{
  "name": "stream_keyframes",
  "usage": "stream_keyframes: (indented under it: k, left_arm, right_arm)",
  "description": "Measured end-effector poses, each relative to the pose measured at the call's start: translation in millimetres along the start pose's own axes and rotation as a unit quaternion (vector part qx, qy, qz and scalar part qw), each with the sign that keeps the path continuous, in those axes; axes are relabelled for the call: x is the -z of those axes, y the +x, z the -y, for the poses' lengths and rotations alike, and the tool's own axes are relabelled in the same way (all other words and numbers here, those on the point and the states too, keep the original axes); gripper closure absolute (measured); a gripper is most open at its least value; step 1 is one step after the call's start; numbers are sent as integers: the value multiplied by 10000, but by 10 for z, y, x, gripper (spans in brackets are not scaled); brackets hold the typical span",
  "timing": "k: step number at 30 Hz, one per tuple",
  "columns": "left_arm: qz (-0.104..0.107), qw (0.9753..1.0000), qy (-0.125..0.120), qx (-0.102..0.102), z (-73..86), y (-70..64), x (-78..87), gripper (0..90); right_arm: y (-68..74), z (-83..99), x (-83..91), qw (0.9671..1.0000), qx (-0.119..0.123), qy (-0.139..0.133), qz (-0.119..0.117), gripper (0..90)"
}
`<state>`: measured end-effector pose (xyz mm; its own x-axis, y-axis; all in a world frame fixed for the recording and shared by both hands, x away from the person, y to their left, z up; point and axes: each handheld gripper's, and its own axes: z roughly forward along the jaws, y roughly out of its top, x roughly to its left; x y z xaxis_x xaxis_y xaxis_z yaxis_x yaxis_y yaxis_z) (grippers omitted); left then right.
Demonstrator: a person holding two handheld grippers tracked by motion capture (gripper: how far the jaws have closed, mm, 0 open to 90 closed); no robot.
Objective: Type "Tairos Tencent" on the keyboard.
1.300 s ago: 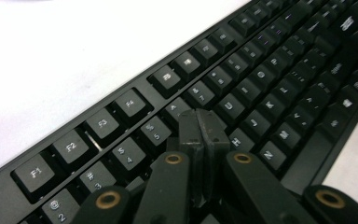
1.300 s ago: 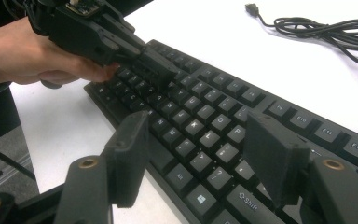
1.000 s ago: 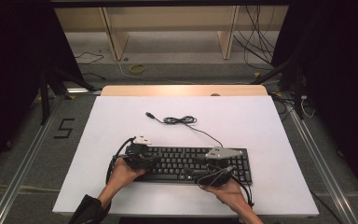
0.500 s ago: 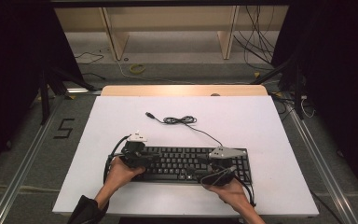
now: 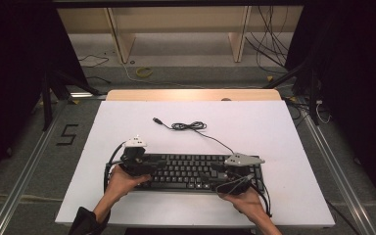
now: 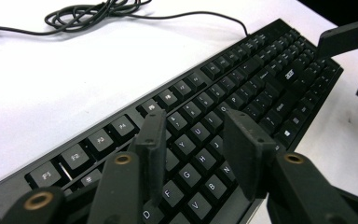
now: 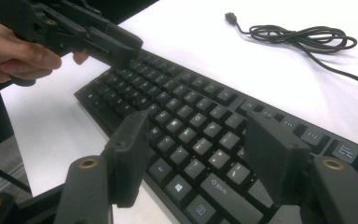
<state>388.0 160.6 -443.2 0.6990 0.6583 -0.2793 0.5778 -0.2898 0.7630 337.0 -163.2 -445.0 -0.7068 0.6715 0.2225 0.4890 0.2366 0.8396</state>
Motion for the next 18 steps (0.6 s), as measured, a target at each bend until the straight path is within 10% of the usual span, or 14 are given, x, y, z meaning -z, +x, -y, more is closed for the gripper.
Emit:
stream_keyframes:
  k: [18]
  left_arm:
    - [238, 9990, -367, -27, 91, -54, 160, 387]
  right_arm:
    - [-54, 41, 114, 9999, -9, -78, 81, 396]
